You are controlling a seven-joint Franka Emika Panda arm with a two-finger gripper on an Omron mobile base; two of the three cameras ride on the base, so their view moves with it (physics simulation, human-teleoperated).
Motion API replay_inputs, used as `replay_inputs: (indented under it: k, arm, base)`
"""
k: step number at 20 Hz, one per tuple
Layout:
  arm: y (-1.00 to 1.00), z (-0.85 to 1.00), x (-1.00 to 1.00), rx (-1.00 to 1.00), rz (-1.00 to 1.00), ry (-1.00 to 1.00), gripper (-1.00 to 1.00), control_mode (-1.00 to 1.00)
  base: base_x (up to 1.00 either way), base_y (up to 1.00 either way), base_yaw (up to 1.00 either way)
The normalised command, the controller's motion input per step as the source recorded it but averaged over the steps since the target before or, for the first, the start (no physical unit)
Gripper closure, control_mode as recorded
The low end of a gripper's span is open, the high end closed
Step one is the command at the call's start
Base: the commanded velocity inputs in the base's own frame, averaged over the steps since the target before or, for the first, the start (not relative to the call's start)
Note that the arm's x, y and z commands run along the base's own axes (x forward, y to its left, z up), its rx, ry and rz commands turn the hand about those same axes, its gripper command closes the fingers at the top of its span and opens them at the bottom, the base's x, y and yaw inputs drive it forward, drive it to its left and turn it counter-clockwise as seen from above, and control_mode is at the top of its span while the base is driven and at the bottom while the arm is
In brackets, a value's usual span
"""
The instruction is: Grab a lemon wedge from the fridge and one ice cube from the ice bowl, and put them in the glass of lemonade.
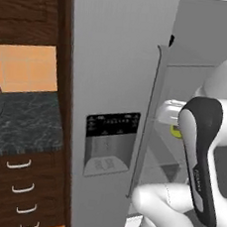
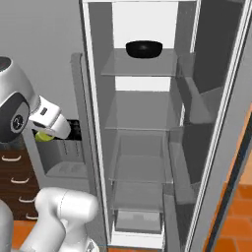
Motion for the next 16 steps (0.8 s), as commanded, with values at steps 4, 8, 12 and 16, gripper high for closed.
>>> replay_inputs:
  k: [4, 8, 12, 16]
  arm:
    - [0.0, 0.0, 0.0, 0.0, 0.0, 0.0, 1.0, 1.0]
    - [0.0, 0.0, 0.0, 0.0, 0.0, 0.0, 1.0, 1.0]
    - [0.0, 0.0, 0.0, 0.0, 0.0, 0.0, 1.0, 1.0]
    - [0.0, 0.0, 0.0, 0.0, 0.0, 0.0, 1.0, 1.0]
  base:
    - [0.0, 1.0, 0.0]
    - [0.0, 1.0, 0.0]
    - [0.18, 1.0, 0.0]
    - [0.55, 1.0, 0.0]
